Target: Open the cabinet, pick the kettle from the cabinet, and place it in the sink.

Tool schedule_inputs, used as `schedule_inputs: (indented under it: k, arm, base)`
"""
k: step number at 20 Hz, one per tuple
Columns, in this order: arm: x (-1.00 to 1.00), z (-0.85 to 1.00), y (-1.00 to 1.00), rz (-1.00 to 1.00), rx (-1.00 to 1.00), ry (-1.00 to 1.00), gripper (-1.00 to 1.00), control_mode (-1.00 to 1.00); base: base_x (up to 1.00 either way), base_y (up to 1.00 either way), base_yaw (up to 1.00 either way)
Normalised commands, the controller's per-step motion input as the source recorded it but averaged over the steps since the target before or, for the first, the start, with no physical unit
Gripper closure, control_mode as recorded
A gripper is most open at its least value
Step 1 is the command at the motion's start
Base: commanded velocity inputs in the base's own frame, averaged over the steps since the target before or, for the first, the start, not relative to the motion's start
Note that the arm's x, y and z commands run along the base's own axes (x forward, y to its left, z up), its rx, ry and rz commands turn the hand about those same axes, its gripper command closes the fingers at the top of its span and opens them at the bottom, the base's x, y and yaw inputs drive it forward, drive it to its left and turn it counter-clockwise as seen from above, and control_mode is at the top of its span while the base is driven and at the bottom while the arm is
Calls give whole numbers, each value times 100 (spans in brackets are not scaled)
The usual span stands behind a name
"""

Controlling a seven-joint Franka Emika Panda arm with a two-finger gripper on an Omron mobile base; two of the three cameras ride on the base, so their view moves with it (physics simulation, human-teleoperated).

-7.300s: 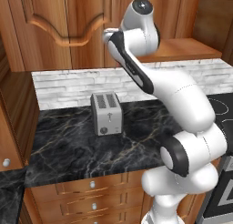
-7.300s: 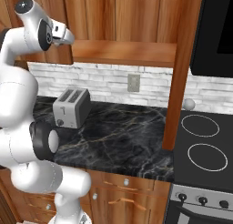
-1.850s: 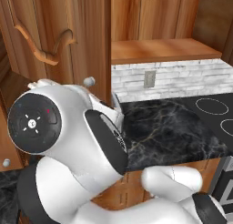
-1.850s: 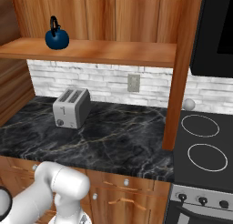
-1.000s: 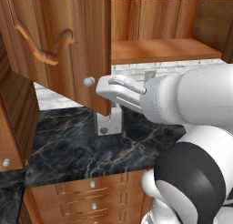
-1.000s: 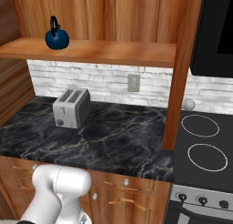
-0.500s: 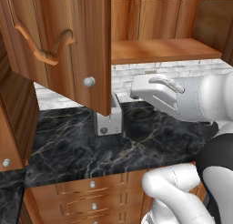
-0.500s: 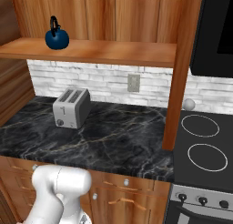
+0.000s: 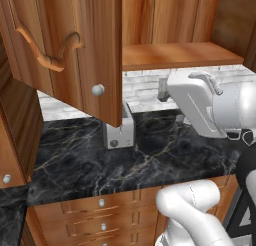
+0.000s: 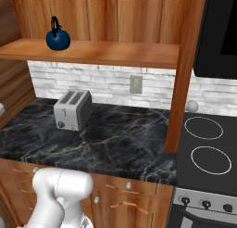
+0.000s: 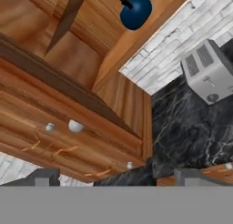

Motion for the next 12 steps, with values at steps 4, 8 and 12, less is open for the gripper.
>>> schedule_inputs:
  k: [4,8,12]
  arm:
    - [24,6,-11,0,24,19,-100,-100]
    - [32,3,-8,0,20,21,-100,-100]
    - [43,5,-2,2,15,28,-100,-100]
  base:
    - [0,0,0]
    - [0,0,0]
    - [0,0,0]
